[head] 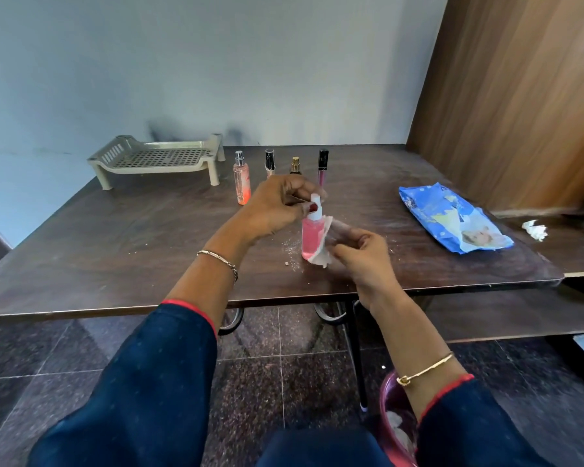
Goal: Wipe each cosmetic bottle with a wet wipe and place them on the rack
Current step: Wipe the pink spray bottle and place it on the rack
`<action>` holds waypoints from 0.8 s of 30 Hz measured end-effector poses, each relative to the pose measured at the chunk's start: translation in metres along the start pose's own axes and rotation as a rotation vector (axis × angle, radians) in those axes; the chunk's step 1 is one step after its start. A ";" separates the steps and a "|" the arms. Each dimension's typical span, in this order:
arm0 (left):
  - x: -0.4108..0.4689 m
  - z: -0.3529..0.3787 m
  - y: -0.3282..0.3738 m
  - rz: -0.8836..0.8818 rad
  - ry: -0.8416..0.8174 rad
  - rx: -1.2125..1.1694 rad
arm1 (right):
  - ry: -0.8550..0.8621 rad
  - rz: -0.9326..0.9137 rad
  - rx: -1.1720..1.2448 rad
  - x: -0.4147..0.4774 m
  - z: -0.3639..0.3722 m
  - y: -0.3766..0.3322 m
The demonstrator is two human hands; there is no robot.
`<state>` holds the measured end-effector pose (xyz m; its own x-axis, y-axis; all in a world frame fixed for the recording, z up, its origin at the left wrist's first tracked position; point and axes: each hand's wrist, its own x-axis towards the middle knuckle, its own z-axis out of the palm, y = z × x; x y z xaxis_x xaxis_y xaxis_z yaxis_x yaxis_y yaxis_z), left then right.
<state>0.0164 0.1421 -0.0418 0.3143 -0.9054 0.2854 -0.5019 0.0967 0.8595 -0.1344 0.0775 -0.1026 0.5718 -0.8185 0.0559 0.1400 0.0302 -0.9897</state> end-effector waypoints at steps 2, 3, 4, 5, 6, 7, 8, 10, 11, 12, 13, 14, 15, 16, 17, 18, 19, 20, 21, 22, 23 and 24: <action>-0.001 -0.002 0.002 0.004 -0.038 0.003 | 0.062 0.053 0.182 0.008 -0.002 -0.005; -0.002 -0.002 0.003 0.005 -0.049 0.005 | 0.056 0.056 0.233 0.012 -0.003 -0.006; -0.002 -0.002 0.004 0.002 -0.055 0.009 | 0.013 0.041 0.240 0.013 -0.002 -0.007; -0.002 -0.002 0.005 -0.003 -0.057 0.012 | -0.050 0.016 0.209 0.014 -0.002 -0.007; -0.002 -0.002 0.005 -0.009 -0.059 0.012 | -0.110 -0.009 0.160 0.013 -0.001 -0.006; -0.002 -0.002 0.004 -0.012 -0.063 0.009 | -0.160 -0.024 0.109 0.011 0.000 -0.004; -0.002 -0.002 0.004 -0.012 -0.066 0.004 | -0.200 -0.023 0.058 0.010 -0.001 -0.001; -0.002 -0.001 0.003 -0.013 -0.063 -0.004 | -0.269 0.000 -0.050 0.010 -0.002 0.004; -0.002 -0.001 0.003 -0.013 -0.061 -0.009 | -0.289 0.016 -0.094 0.012 -0.003 0.005; -0.002 -0.001 0.003 -0.012 -0.059 -0.012 | -0.293 0.029 -0.114 0.014 -0.003 0.003; -0.002 -0.001 0.002 -0.012 -0.059 -0.011 | -0.281 0.038 -0.104 0.017 -0.003 0.000; -0.002 -0.001 0.001 -0.012 -0.061 -0.014 | -0.252 0.036 -0.071 0.019 -0.002 -0.005; -0.002 -0.001 0.000 -0.009 -0.065 -0.019 | -0.211 0.017 -0.034 0.021 0.000 -0.010; -0.002 -0.001 -0.001 -0.003 -0.068 -0.021 | -0.169 -0.007 -0.006 0.022 0.001 -0.015; -0.002 -0.001 -0.001 0.003 -0.069 -0.017 | -0.138 -0.025 0.012 0.023 0.003 -0.017; -0.002 -0.002 -0.002 0.004 -0.069 -0.011 | -0.120 -0.023 0.020 0.024 0.003 -0.016; -0.002 -0.002 -0.002 0.003 -0.068 -0.008 | -0.111 -0.002 0.020 0.023 0.003 -0.014; -0.001 -0.002 -0.002 0.003 -0.066 -0.006 | -0.107 0.028 0.007 0.022 0.001 -0.010; -0.001 -0.001 -0.002 0.003 -0.064 -0.005 | -0.106 0.058 -0.009 0.021 0.000 -0.006; -0.001 -0.001 -0.001 0.001 -0.062 -0.002 | -0.101 0.077 -0.018 0.020 -0.002 -0.004; -0.001 -0.001 -0.001 -0.003 -0.062 0.003 | -0.084 0.079 -0.013 0.019 -0.004 -0.003; -0.001 0.000 -0.001 -0.007 -0.062 0.007 | -0.055 0.064 0.005 0.019 -0.004 -0.004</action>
<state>0.0169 0.1430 -0.0424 0.2673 -0.9299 0.2528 -0.5057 0.0880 0.8582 -0.1277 0.0599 -0.0983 0.6232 -0.7821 0.0000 0.1059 0.0843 -0.9908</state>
